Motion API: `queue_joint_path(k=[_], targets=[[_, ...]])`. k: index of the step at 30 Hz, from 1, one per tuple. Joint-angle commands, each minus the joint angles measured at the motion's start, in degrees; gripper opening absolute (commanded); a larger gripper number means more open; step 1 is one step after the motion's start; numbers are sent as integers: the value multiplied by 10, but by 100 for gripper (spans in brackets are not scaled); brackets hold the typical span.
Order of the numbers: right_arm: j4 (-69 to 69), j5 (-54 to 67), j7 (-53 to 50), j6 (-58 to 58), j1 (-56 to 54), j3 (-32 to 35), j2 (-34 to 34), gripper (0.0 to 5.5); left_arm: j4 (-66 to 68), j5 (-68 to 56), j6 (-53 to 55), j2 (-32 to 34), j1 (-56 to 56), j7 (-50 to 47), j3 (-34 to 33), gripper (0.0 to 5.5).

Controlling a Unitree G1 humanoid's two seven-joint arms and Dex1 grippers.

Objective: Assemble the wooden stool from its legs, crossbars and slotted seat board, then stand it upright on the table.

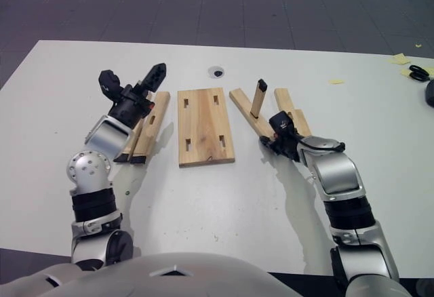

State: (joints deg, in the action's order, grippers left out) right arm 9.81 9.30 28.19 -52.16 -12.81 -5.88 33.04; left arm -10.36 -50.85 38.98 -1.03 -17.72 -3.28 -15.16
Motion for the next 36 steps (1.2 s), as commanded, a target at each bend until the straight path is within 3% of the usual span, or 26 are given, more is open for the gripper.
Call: queue_joint_path(k=[1, 6, 10, 17, 36], targets=[[-7, 1, -16, 94, -8, 31, -33, 211, 6, 5, 2, 3, -15, 0, 4, 540], [-21, 25, -14, 270, -15, 73, -82, 211, -1, -63, 21, -13, -46, -13, -20, 540], [9, 65, 35, 325, 0, 69, -101, 210, -6, -198, 37, -43, -81, -55, -52, 540], [51, 89, 73, 335, 23, 48, -109, 209, 22, -265, 68, -28, -109, -98, -36, 540], [72, 129, 57, 331, 23, 67, -128, 209, 56, -218, 48, -5, -86, -81, -14, 540]])
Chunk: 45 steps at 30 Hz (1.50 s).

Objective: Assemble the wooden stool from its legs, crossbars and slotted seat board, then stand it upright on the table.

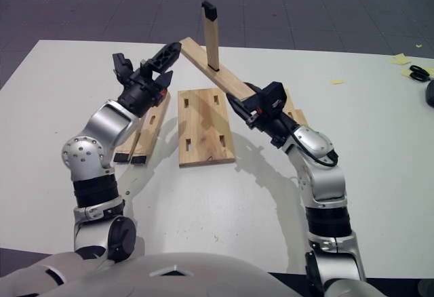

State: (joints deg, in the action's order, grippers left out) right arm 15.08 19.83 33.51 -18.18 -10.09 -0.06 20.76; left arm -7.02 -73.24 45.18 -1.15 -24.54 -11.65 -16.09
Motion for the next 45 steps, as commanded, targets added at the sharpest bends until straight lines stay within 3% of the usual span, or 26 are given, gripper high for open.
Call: queue_joint_path(k=[1, 7, 34, 41, 42, 45], targets=[[23, 31, 8, -12, -3, 7, -4, 209, 28, -5, -20, -9, -26, 2, -11, 540], [42, 64, 28, -34, 14, 2, 2, 209, 49, -54, -48, -23, -62, -11, -47, 540], [25, 3, 62, 31, 33, -32, 31, 209, 6, -70, -29, -1, -43, -23, -17, 113], [21, -7, 49, 18, 35, -38, 32, 209, -13, -57, -30, 9, -34, -20, -5, 109], [24, -6, 45, 12, 36, -37, 31, 245, -16, -50, -33, 12, -34, -18, -4, 109], [25, -8, 31, -3, 39, -31, 30, 282, -31, 10, -61, 28, -38, -10, 3, 103]])
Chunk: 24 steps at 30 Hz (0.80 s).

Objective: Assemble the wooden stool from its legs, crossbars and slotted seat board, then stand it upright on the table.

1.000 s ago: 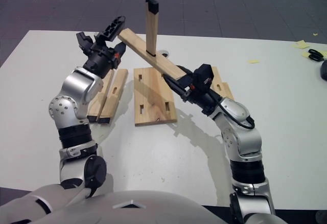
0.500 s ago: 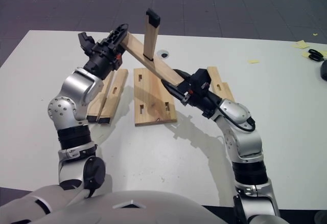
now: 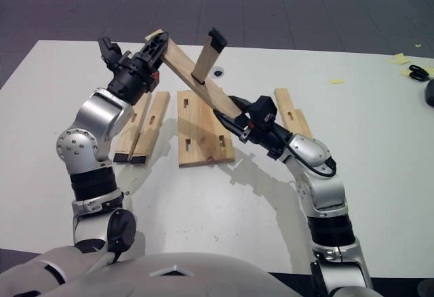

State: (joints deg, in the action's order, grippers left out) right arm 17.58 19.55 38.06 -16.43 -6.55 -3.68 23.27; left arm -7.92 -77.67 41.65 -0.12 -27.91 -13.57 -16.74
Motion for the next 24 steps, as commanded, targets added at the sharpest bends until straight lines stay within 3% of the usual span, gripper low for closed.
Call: queue_joint_path(k=[1, 8, 17, 24], targets=[[0, -8, -18, -23, 7, 6, 6, 300, -31, 80, -42, 25, -7, 15, 11, 103], [-16, -106, -94, -20, 31, -3, 14, 406, -83, 192, -103, 74, -15, 52, 9, 103], [-16, -224, -154, -55, 97, -42, 30, 538, -113, 164, -20, 187, -19, 102, -12, 103], [19, -187, -143, -65, 140, -90, -33, 540, -82, 150, 31, 226, -38, 164, 1, 103]])
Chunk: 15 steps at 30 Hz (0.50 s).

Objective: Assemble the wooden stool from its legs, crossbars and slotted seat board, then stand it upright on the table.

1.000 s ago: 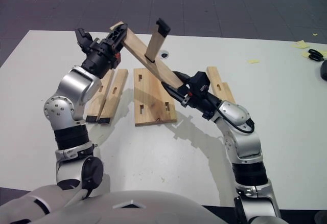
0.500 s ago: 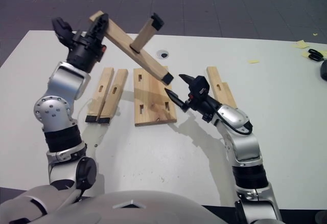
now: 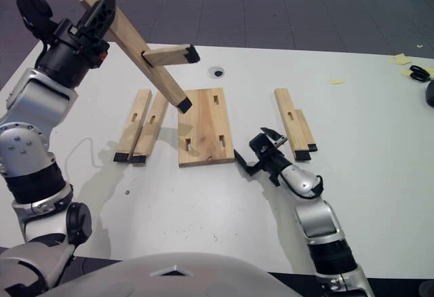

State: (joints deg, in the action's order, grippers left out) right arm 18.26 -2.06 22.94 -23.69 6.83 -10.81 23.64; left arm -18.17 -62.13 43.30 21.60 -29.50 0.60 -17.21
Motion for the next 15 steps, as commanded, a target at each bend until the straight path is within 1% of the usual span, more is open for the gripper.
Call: queue_joint_path(k=[1, 5, 8, 15], targets=[[13, 39, 15, 17, 4, -26, -47, 540, 28, 2, 15, 10, -21, 28, 9, 103], [13, 74, 45, 42, -10, -43, -71, 540, 65, 45, 10, 21, -25, 57, 24, 103], [10, 84, 41, 50, -15, -35, -84, 540, 73, 72, 6, 29, -21, 60, 20, 103], [19, 83, 23, 52, 7, -7, -75, 540, -10, 42, 21, 12, 55, 3, -38, 103]])
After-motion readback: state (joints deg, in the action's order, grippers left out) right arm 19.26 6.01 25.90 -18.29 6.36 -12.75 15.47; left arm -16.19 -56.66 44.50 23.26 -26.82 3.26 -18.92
